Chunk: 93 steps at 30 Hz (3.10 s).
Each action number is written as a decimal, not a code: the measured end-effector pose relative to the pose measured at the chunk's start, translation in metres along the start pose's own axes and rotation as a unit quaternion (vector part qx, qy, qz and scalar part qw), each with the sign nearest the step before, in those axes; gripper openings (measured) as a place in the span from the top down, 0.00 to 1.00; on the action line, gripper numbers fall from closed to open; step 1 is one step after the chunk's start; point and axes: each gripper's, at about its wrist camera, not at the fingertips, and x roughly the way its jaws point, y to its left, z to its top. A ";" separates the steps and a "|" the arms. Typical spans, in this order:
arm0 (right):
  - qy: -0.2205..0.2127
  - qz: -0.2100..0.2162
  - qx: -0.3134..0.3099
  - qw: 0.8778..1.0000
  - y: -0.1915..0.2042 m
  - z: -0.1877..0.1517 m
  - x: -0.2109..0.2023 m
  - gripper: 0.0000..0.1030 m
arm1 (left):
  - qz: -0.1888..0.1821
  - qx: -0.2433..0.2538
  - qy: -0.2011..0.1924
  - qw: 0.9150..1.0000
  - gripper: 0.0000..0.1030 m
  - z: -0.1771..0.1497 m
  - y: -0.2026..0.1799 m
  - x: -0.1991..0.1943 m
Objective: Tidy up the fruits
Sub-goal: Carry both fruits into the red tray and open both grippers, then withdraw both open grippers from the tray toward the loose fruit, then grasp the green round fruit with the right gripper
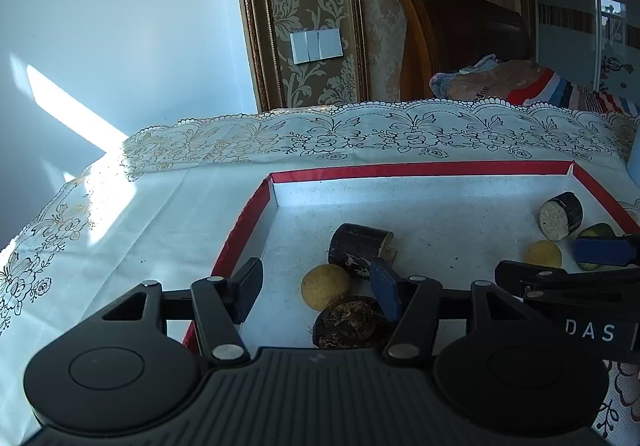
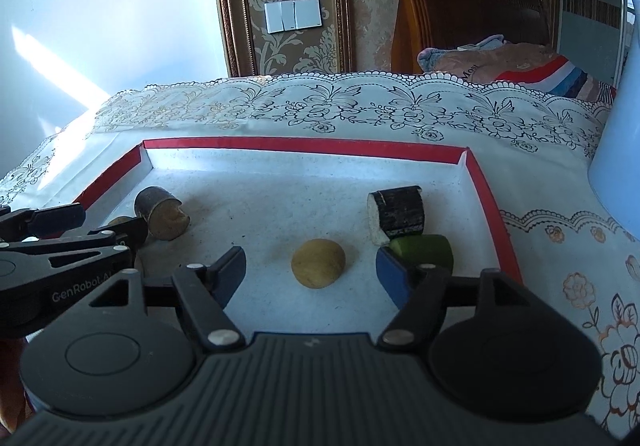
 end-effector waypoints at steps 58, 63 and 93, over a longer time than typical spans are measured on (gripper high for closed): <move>-0.026 0.004 0.027 0.999 -0.028 -0.031 -0.062 0.00 | -0.068 -0.007 -0.031 0.997 0.27 -0.064 0.036 -0.098; -0.029 0.038 -0.001 0.999 -0.022 -0.043 -0.092 0.00 | -0.065 -0.004 -0.026 0.998 0.25 -0.064 0.034 -0.093; -0.009 0.140 -0.219 0.966 0.059 -0.097 -0.132 0.71 | -0.067 -0.049 -0.034 0.996 0.25 -0.061 0.051 -0.095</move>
